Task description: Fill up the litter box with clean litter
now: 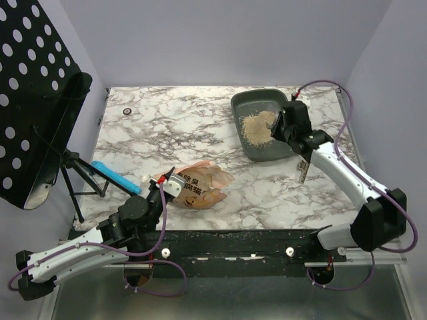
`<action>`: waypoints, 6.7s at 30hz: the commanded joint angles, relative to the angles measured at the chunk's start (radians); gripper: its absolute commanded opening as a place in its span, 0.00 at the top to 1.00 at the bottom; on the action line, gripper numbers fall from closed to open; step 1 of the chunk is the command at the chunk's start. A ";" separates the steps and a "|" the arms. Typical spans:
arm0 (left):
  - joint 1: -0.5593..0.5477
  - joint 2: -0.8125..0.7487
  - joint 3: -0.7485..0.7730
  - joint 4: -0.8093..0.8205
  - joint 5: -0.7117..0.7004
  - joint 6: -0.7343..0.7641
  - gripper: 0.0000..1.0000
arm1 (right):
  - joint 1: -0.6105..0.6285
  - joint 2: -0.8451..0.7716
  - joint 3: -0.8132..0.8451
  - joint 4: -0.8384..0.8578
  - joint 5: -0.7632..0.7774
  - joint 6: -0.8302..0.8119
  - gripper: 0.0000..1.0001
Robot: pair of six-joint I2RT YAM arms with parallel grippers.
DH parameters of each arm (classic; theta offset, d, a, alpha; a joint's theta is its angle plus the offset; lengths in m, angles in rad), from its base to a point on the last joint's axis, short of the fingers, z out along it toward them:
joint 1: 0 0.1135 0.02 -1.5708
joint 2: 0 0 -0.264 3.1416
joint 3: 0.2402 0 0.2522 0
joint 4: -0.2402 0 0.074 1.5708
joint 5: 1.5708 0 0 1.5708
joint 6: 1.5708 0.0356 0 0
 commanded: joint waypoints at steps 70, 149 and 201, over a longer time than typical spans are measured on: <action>0.128 0.237 0.305 0.253 -0.165 -0.166 1.00 | 0.169 0.699 0.494 0.204 -0.379 -0.240 1.00; 0.129 0.225 0.325 -0.099 0.171 -0.468 0.91 | 0.141 -0.532 -0.567 0.558 -0.963 -0.465 0.10; 0.129 0.175 0.291 -0.157 0.198 -0.485 0.93 | 0.140 0.198 -0.753 2.037 -1.253 0.004 0.49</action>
